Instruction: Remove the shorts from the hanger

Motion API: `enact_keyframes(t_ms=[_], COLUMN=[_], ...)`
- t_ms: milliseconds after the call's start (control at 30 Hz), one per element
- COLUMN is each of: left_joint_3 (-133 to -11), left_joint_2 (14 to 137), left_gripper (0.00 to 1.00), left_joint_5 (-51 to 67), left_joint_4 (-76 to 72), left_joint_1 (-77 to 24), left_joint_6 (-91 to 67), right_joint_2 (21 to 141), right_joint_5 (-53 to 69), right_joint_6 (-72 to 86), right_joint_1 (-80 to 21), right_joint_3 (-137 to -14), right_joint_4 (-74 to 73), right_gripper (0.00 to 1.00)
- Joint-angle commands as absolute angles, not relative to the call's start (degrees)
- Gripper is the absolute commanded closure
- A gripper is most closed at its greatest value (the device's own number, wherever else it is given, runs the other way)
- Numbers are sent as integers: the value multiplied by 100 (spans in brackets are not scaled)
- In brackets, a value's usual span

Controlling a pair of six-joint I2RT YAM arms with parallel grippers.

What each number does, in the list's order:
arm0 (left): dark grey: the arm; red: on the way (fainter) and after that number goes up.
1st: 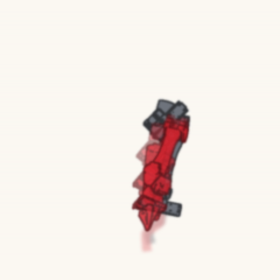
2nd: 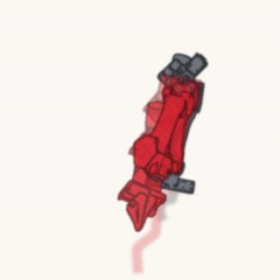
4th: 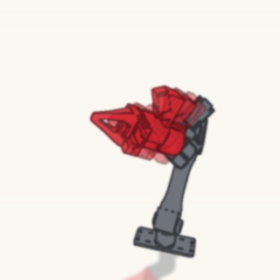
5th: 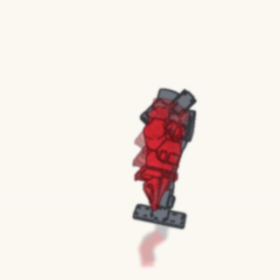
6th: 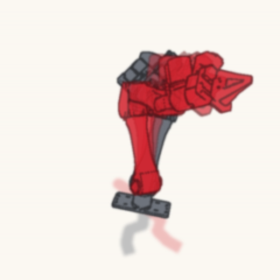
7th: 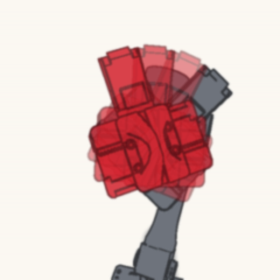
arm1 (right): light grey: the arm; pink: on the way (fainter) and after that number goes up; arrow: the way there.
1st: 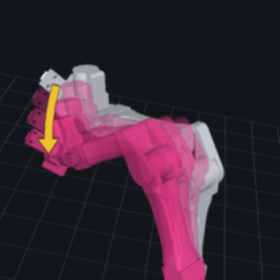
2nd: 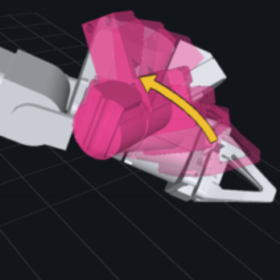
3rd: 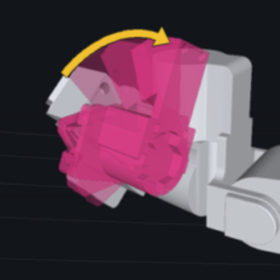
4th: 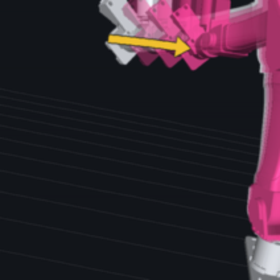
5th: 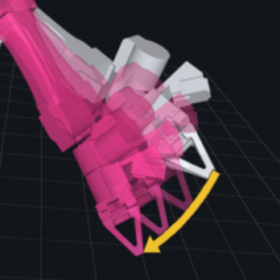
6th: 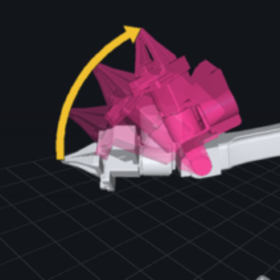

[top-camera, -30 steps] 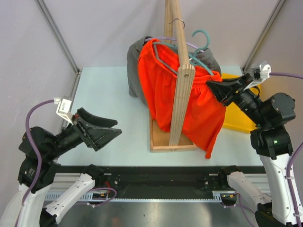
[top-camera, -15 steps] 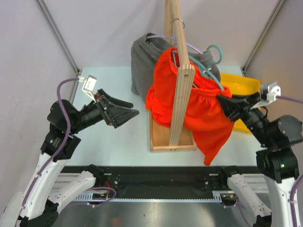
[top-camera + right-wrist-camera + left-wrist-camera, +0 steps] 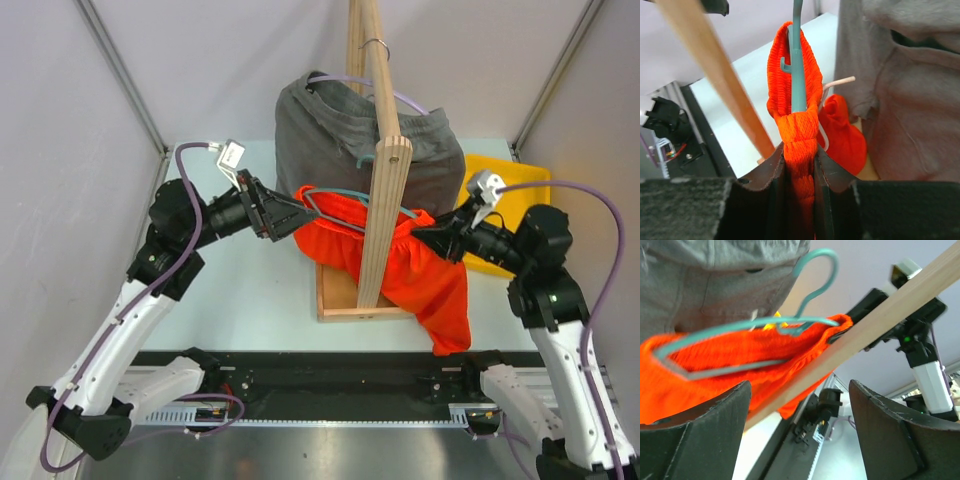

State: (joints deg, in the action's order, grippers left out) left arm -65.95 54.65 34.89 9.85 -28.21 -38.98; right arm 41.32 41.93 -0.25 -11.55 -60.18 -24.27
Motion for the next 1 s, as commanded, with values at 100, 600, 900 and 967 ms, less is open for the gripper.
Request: enact_keyframes(t_ms=[100,600,900,967], left_joint_3=[-6582,-7356,-7392,-7392], left_joint_2=[5765,6644,7013,7057], left_gripper=[22,42,76,98], left_joint_5=[3113,125,88,9], left_joint_4=[-132,975,940,906], left_joint_1=[-3022,-4279,-4430,-4430], left_joint_6=[-3622,-2277,-2162,-2110], right_joint_2=[5130,5775,5564,5485], right_joint_5=[5212,4500,4272,4219], right_joint_6=[317,369,738,782], right_joint_1=[-1423,-2460,-2751,-2751], right_joint_3=[-6239,-6372,-6030,-5959], right_joint_4=[-668,-589,-308,-342], right_gripper=[100,100,100,100])
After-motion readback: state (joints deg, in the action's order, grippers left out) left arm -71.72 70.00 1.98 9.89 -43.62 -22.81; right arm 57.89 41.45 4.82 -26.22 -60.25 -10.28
